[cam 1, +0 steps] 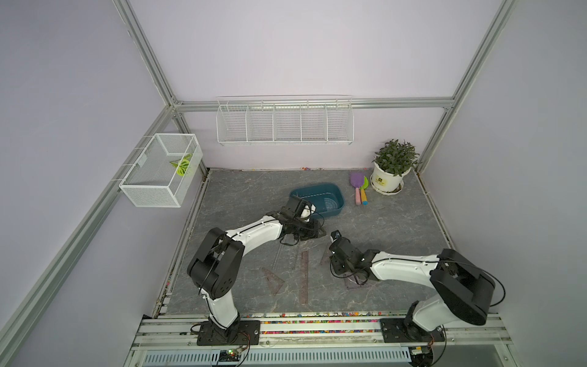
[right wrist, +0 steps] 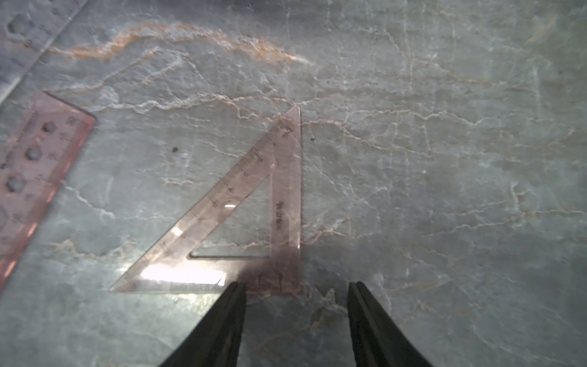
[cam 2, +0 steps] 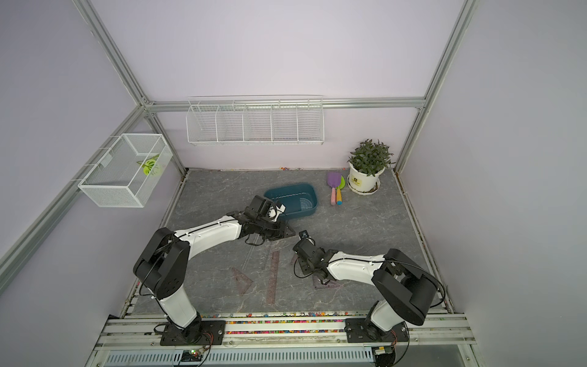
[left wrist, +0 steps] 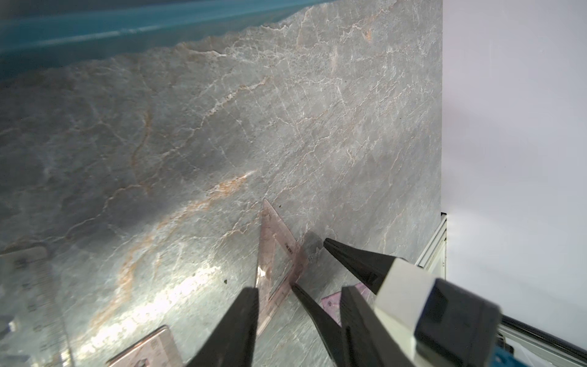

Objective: Put the scattered rulers into the storage box
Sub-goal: Move the ruler to the center of the board.

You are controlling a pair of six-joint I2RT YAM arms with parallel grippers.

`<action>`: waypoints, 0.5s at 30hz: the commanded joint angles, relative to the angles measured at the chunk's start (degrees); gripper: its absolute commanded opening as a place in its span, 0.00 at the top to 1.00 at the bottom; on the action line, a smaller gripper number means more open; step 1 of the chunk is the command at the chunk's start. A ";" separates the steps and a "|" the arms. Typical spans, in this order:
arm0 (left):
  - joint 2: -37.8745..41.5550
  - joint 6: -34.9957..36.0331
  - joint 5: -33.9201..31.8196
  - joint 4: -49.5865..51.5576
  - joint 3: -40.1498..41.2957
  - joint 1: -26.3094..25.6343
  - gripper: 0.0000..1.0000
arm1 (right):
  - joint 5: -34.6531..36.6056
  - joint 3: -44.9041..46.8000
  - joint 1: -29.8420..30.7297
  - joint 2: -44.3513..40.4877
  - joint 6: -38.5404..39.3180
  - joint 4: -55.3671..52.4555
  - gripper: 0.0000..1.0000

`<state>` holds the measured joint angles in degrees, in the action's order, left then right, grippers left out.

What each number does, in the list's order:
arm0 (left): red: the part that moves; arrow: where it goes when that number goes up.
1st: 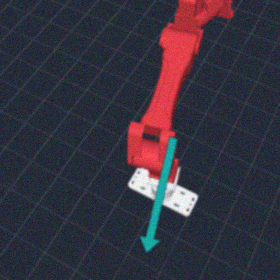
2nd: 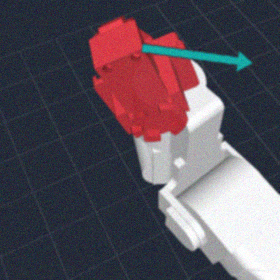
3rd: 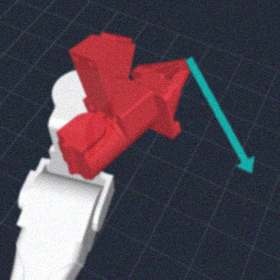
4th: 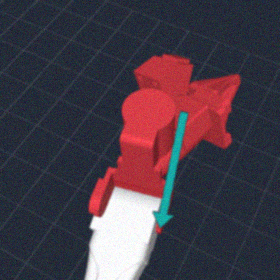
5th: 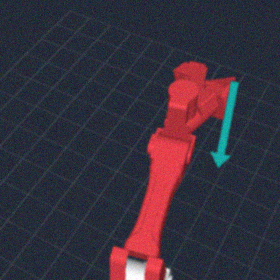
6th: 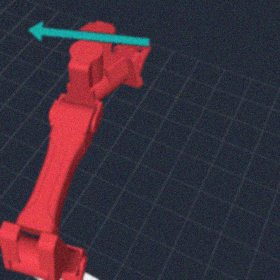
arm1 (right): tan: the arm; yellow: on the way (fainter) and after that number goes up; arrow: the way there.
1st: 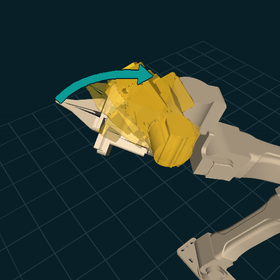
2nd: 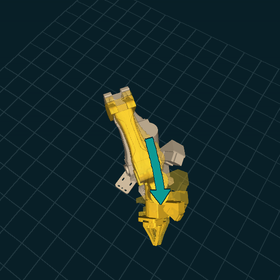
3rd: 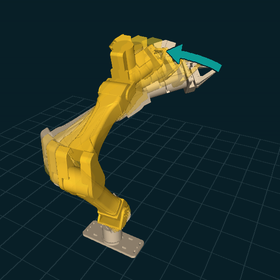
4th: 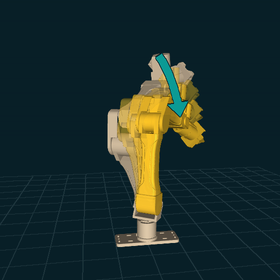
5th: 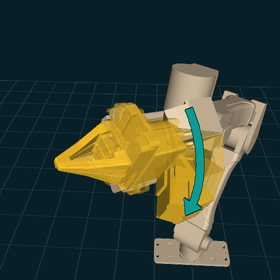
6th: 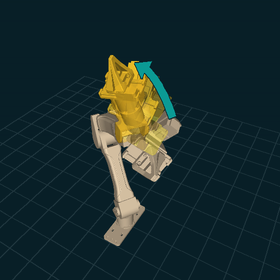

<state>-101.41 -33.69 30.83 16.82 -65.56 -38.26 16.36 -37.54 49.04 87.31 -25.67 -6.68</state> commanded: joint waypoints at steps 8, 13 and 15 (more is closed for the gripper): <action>-5.89 2.66 5.28 3.83 -2.92 -1.30 0.52 | -6.66 1.50 -8.94 0.93 -1.56 -1.84 0.47; -8.39 2.92 5.38 4.79 -4.11 -1.67 0.52 | -9.42 1.41 -9.46 -2.43 -2.87 -2.37 0.50; -9.35 3.19 5.16 5.07 -4.23 -1.65 0.52 | -10.77 1.61 -9.83 -4.13 -3.78 -2.16 0.54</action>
<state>-109.36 -32.18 35.24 20.45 -68.10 -39.79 9.17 -36.60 39.75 85.38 -27.20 -5.89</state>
